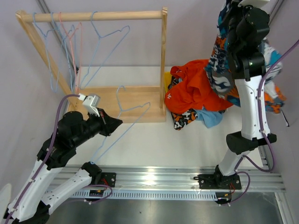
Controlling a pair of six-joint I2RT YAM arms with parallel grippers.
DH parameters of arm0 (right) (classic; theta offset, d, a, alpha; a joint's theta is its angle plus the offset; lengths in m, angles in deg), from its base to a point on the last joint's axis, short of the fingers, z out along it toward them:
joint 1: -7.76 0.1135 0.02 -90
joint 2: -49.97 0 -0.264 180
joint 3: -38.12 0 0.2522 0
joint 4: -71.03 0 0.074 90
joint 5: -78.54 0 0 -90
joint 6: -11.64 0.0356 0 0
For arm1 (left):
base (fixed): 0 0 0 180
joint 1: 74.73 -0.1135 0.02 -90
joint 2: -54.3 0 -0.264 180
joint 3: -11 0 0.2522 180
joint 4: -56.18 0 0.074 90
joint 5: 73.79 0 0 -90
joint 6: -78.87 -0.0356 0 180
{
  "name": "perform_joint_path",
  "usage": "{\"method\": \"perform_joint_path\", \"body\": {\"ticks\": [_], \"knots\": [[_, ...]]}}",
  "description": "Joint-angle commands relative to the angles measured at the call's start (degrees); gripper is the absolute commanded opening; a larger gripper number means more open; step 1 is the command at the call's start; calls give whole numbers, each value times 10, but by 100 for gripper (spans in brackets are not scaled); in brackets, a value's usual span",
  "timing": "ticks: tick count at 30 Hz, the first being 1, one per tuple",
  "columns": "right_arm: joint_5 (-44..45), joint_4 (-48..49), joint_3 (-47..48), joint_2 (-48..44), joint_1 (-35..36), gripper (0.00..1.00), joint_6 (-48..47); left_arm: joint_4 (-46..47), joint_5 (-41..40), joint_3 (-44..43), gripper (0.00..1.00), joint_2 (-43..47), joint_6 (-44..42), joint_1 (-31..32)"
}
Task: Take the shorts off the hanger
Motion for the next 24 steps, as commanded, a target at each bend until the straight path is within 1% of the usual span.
{"method": "perform_joint_path", "body": {"ticks": [1, 4, 7, 8, 9, 10, 11, 12, 13, 14, 16, 17, 19, 20, 21, 24], "knots": [[-35, 85, 9, -18, -22, 0, 30, 23, 8, 4, 0, 5, -17, 3], [-46, 99, -41, -23, -23, 0, 43, 30, 4, 13, 0, 10, -19, 3], [-71, 121, -128, -50, -21, 0, 89, 51, 3, 24, 0, 7, -15, 2], [-76, 134, -201, -62, -17, 0, 99, 55, 7, 25, 0, 4, -13, 3], [-78, 154, -245, -92, -12, 0, 102, 59, 9, 27, 0, -4, -11, 2], [-74, 194, -286, -108, 2, 0, 102, 64, 11, 28, 0, -9, -9, 3], [-68, 207, -363, -122, 7, 0, 106, 71, 16, 29, 0, -14, -5, 3], [-67, 217, -400, -147, 11, 0, 112, 74, 17, 30, 0, -17, -4, 2], [-68, 249, -434, -158, 14, 0, 128, 78, 17, 30, 0, -23, -2, 2], [-70, 260, -501, -167, 14, 0, 136, 80, 17, 29, 0, -24, 1, 2], [-73, 290, -565, -185, 11, 0, 164, 88, 16, 30, 0, -27, 5, 3], [-81, 301, -620, -187, 8, 0, 172, 90, 16, 29, 0, -28, 7, 4], [-94, 331, -667, -176, 3, 0, 189, 91, 17, 25, 0, -31, 9, 3], [-118, 340, -702, -168, -3, 0, 208, 90, 17, 24, 0, -33, 10, 4], [-129, 348, -717, -159, -5, 0, 216, 90, 17, 23, 0, -33, 12, 5], [-157, 416, -785, -125, -5, 0, 239, 88, 12, 22, 0, -37, 15, 7]]}}
